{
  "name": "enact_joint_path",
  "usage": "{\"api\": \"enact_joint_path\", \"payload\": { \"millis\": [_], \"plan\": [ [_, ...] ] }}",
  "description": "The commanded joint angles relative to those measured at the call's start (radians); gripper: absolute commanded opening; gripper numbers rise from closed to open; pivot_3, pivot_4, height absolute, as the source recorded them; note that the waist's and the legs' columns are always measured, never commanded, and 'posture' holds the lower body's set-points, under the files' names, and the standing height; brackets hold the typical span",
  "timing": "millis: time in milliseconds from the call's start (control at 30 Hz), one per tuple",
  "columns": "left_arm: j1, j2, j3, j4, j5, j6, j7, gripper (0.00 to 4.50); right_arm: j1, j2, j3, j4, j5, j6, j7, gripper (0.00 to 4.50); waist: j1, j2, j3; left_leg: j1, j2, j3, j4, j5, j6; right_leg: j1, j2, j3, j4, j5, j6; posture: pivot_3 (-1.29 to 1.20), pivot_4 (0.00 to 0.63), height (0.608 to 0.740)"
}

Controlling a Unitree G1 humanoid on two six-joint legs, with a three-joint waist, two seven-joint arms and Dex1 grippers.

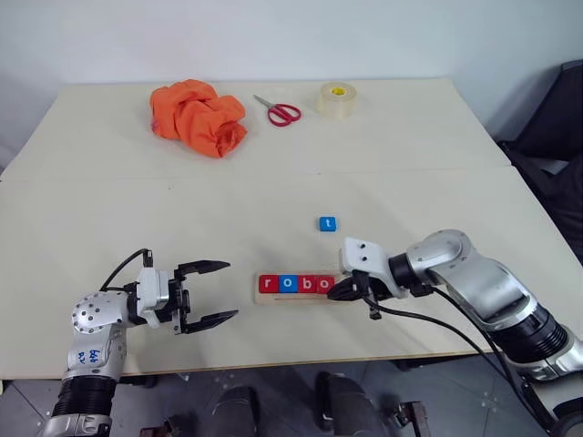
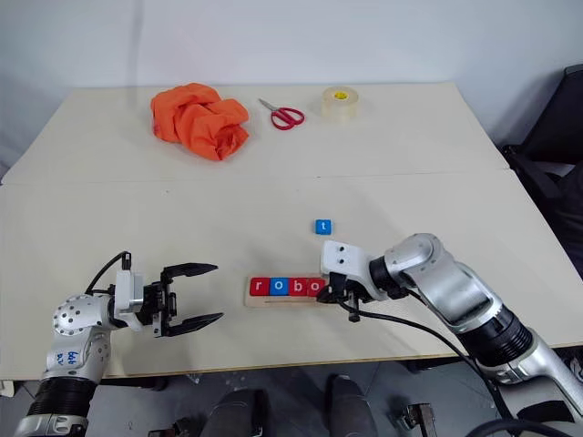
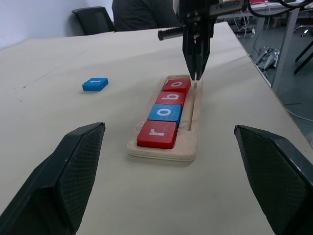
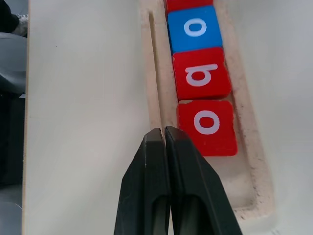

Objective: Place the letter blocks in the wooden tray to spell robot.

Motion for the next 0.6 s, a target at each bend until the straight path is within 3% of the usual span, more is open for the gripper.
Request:
{"api": "enact_joint_path", "payload": {
  "millis": [33,433,600],
  "plan": [
    [0.003,0.006,0.006,-0.021,-0.013,0.001,0.001,4.50,-0.020,0.014,0.003,0.026,-0.020,-0.041,-0.005,0.02,0.000,0.000,0.000,0.000,0.000,0.000,0.000,0.000,0.000,0.000,0.000,0.000,0.000,0.000,0.000,0.00,0.150,0.740],
    [-0.002,0.003,0.006,-0.016,-0.010,-0.002,0.007,4.50,-0.017,0.003,-0.066,-0.039,0.026,-0.020,0.006,0.02,0.000,0.000,0.000,0.000,0.000,0.000,0.000,0.000,0.000,0.000,0.000,0.000,0.000,0.000,0.000,0.00,0.150,0.740],
    [-0.001,0.002,0.006,-0.016,-0.012,-0.002,0.005,4.50,-0.019,-0.015,-0.069,0.037,-0.012,-0.065,-0.007,0.02,0.000,0.000,0.000,0.000,0.000,0.000,0.000,0.000,0.000,0.000,0.000,0.000,0.000,0.000,0.000,0.00,0.150,0.740]
  ]
}}
